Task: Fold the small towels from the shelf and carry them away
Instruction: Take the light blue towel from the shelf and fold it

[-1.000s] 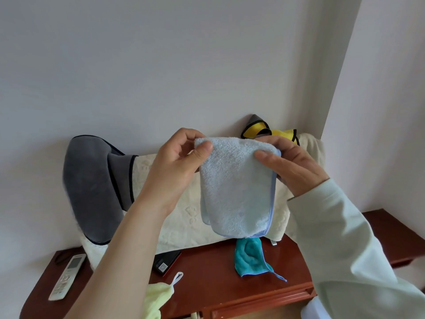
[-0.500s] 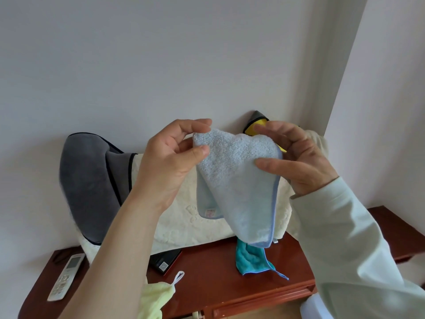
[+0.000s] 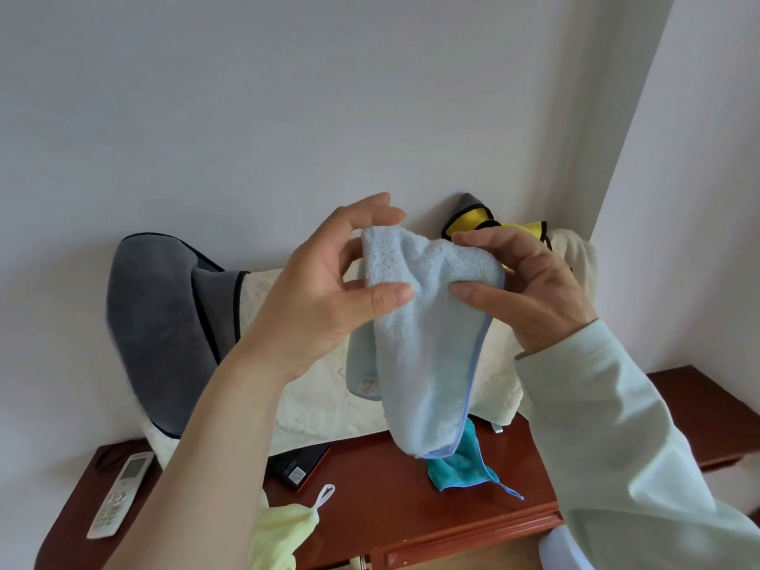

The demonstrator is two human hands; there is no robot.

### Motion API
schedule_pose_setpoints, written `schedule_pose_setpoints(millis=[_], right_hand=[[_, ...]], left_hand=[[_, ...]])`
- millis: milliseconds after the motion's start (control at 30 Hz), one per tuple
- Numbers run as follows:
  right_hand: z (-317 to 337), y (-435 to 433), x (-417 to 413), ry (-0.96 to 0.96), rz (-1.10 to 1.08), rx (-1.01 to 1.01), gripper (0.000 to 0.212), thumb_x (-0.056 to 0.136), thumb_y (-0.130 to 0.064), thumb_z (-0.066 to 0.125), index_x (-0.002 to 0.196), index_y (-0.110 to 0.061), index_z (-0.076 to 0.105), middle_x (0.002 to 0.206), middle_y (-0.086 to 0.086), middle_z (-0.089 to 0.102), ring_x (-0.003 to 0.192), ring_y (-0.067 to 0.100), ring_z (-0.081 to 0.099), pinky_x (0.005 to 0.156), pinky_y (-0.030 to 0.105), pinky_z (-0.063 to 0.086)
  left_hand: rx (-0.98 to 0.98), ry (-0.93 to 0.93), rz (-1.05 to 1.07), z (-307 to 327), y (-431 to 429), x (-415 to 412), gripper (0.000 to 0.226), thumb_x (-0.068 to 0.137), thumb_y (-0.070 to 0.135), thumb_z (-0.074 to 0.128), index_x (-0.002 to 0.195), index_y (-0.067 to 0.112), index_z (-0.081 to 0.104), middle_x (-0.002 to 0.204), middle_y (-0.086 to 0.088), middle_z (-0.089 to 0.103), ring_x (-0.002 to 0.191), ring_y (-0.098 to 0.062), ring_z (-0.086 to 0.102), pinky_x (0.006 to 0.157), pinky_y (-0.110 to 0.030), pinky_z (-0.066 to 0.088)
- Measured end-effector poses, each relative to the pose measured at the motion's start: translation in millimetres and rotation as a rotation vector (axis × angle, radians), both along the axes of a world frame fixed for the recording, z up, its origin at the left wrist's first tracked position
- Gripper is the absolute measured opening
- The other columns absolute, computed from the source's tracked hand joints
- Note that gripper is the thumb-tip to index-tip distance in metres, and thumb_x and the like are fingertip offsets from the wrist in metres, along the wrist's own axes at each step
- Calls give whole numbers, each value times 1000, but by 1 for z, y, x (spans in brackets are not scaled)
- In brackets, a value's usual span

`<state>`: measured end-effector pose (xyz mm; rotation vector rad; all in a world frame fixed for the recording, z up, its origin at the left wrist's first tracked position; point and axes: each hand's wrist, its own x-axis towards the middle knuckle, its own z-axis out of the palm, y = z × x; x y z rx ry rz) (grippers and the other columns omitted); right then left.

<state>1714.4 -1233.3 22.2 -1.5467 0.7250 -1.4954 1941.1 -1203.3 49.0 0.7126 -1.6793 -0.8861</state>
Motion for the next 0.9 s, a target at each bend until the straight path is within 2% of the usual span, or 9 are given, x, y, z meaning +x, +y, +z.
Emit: schedule_pose_setpoints(millis=[67,200,300,433,600,667,733,833,900], right_hand=[[0,0,0,9,-9,9,39,81,16,71,103,-15,66,119,8,69,96,9,71,81,24,57],[-1,-1,-1,61,-28,19,32,87,10,69,105,-16,68,125,11,69,104,13,70,83,24,56],[-5,-3,-2,137,-47,31,31,86,1,74,107,-21,69,121,11,69,104,15,68,84,26,57],[-7,-5,-4,375,-114,67,42,73,-26,75,113,-38,67,107,-14,67,95,1,66,81,19,53],[-8,-5,-5,597,-61,130,71,54,-66,80,120,-46,63,103,-9,61,84,0,64,72,15,51],[-10,-4,-2,512,-53,160,59,57,-66,82,111,-44,70,101,-10,70,89,5,71,77,23,57],[-10,-2,2,379,-84,174,43,66,-54,88,101,-32,76,99,-2,77,89,15,75,82,40,63],[-11,-3,2,270,-172,158,31,69,-46,87,92,-27,77,95,5,77,90,24,75,84,49,62],[-11,-6,-2,236,-204,167,29,70,-45,88,90,-28,77,94,5,76,91,27,75,84,49,62]], left_hand=[[-41,-96,-40,-3,0,1,63,78,14,81,123,52,60,160,26,33,144,-3,41,97,-33,55],[-114,-254,28,-6,-4,0,66,84,9,70,124,60,55,161,38,17,150,-1,31,90,-35,60],[-125,-207,102,-8,-8,0,48,88,14,67,113,54,63,156,30,38,141,-5,46,88,-31,55],[-95,-105,81,-13,-12,-8,43,90,4,61,110,41,66,143,22,57,123,-8,63,93,-39,55],[-53,-68,22,-22,-16,-15,44,95,-11,57,118,25,64,138,19,62,102,-4,68,86,-26,52],[-71,-85,11,-28,-18,-19,43,96,-11,55,119,26,63,141,16,61,115,-8,67,94,-27,52],[-54,-31,-5,-35,-19,-23,43,97,-8,56,122,27,60,142,13,60,120,-15,66,97,-32,53],[33,146,-34,-45,-22,-31,45,89,4,67,115,39,54,140,4,55,114,-14,66,88,-36,58],[84,213,-4,-51,-26,-35,44,79,17,77,101,45,52,126,0,54,105,-12,66,83,-34,58]])
